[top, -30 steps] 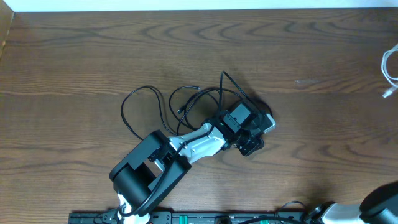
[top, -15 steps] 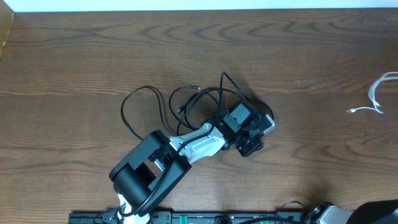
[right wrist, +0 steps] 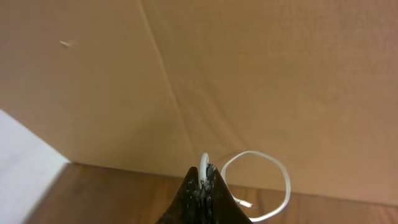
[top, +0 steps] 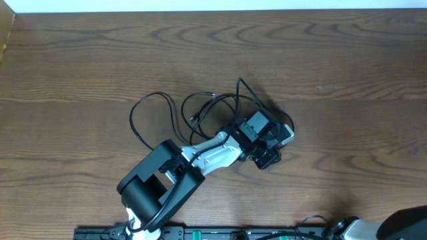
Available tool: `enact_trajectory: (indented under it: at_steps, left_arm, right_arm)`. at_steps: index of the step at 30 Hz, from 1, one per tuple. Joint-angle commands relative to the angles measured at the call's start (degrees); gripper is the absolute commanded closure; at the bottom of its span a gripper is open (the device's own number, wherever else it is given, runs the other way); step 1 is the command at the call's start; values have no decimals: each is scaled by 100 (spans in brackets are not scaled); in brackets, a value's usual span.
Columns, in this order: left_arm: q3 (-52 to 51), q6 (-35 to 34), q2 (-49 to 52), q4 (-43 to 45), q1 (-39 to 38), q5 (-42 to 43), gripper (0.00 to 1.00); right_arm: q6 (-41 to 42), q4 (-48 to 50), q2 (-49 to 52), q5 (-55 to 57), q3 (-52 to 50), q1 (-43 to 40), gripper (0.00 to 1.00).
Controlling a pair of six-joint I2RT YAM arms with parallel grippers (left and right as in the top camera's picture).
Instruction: Untangle cables
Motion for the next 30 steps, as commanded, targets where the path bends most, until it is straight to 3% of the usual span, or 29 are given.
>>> enact_trajectory:
  at_steps: [1,9,18,23,26,27,28,29,30]
  left_arm:
    - [-15,-76,94,-181,0,-28,57]
    - [-15,-79,94,-249,0,-26,57]
    - [-15,-271,94,-374,0,-24,58]
    - [-15,-271,94,-396,0,-26,59]
    - [-15,-295,94,-402,0,-26,59]
    - [-15,-321,94,-409,0,-24,59]
    - [-15,-334,94,-415,0,-24,59]
    - [-15,-334,94,-437,0,-26,59]
    - [-15,-332,94,-444,0,-26,59]
  right_arm:
    - [-516,-31,404,-179,13,-199,99]
    - [-391,-629,1521,-901,13,-614,99]
    - [-428,-1209,3049,-2970,140,-844,99]
    - [-496,-1182,3491,-4931,505,-824,99]
    - [-330,-1139,3545,-5383,603,-778,99]
    - [-304,-1156,3545,-5379,619,-758,96]
    - [-310,-1198,3545,-5366,629,-743,83]
    - [-310,-1307,3545,-5259,629,-741,43]
    - [-310,-1384,3545,-5167,629,-741,25]
